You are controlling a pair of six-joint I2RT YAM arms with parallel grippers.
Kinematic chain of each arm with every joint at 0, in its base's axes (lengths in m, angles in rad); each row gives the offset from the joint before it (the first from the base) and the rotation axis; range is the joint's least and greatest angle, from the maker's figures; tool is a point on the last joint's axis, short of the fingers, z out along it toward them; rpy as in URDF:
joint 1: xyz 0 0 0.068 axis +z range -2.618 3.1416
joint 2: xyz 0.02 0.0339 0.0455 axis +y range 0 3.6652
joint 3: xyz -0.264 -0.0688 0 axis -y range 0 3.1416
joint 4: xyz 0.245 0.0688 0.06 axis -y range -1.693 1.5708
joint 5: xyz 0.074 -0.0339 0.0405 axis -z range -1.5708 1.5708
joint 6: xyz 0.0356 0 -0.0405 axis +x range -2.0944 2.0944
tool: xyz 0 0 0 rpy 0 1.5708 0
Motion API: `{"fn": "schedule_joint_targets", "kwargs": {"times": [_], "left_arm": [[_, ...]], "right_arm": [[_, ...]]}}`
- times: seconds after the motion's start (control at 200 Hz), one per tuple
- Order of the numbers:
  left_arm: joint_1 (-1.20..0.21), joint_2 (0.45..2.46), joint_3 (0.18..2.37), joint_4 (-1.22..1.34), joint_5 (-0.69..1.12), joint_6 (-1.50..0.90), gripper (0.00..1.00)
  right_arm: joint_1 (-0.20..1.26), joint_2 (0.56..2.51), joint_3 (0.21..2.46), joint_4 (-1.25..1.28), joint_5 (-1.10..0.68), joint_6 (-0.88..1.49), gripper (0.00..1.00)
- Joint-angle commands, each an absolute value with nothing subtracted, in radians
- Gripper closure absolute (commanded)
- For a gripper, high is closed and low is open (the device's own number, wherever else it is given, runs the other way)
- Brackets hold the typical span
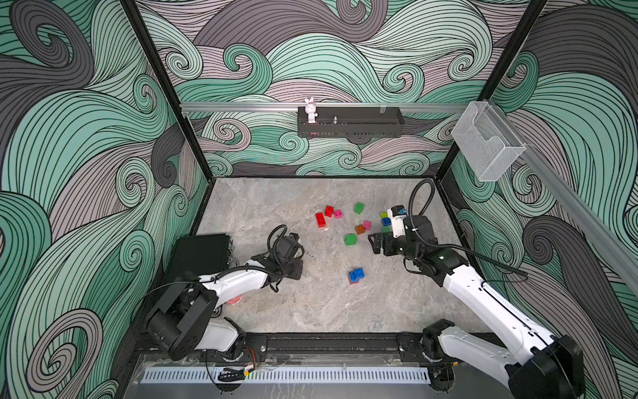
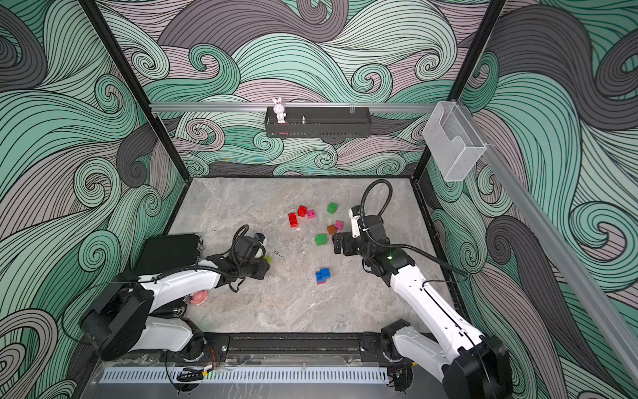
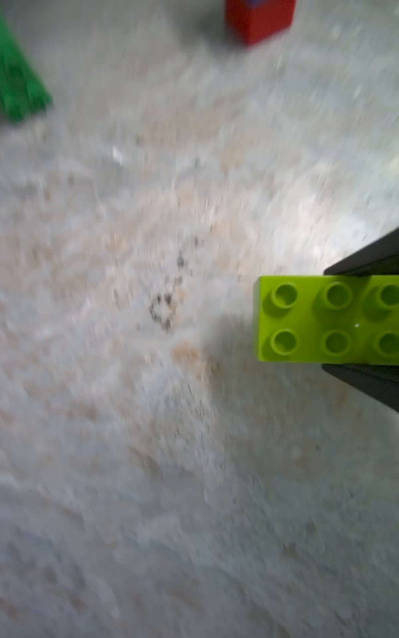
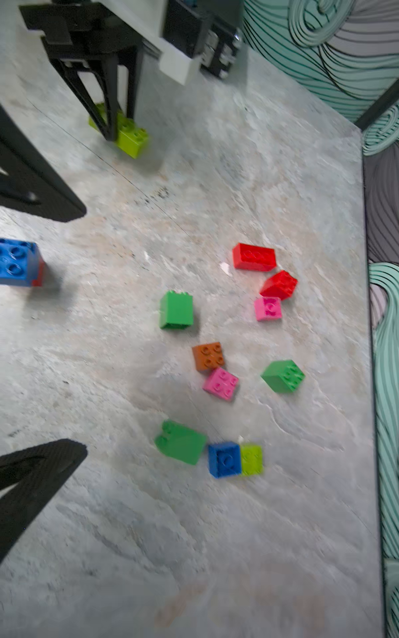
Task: Assemble the number 4 with lego
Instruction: Pick up the lego brick from the center of the board, then assemble the lego brick with the lego brick.
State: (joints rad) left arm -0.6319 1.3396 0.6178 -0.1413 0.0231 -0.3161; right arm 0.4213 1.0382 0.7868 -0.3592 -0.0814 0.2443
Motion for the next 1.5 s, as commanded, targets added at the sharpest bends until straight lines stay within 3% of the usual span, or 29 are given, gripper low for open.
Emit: {"fn": "schedule_joint_targets", "kwargs": {"times": [0.0,0.125,0.285,0.546,0.956,1.116,1.496], "left_arm": [[-0.652,1.311,0.665,-0.032,0.293,-0.173,1.00],[-0.675,1.338,0.701,0.041,0.437,-0.044,1.00],[-0.771,1.415,0.836,-0.143,0.411,0.202,1.00],[-0.867,1.505,0.887,-0.207,0.270,0.409,1.00],[-0.900,1.607,0.948,-0.170,0.252,0.357,1.00],[-0.916,1.630,0.953,-0.152,0.247,0.354,1.00],[-0.922,1.667,0.957,-0.094,0.226,0.329,1.00]], "right_arm": [[0.417,1.029,0.769,-0.431,-0.249,0.320,0.01],[0.415,1.018,0.746,-0.430,-0.289,0.364,0.01],[0.383,0.987,0.710,-0.430,-0.344,0.345,0.03],[0.318,0.968,0.645,-0.385,-0.566,0.337,0.31],[0.295,1.149,0.572,-0.135,-0.821,0.487,0.76],[0.296,1.229,0.568,-0.121,-0.851,0.482,1.00],[0.296,1.367,0.575,-0.096,-0.933,0.487,1.00]]}}
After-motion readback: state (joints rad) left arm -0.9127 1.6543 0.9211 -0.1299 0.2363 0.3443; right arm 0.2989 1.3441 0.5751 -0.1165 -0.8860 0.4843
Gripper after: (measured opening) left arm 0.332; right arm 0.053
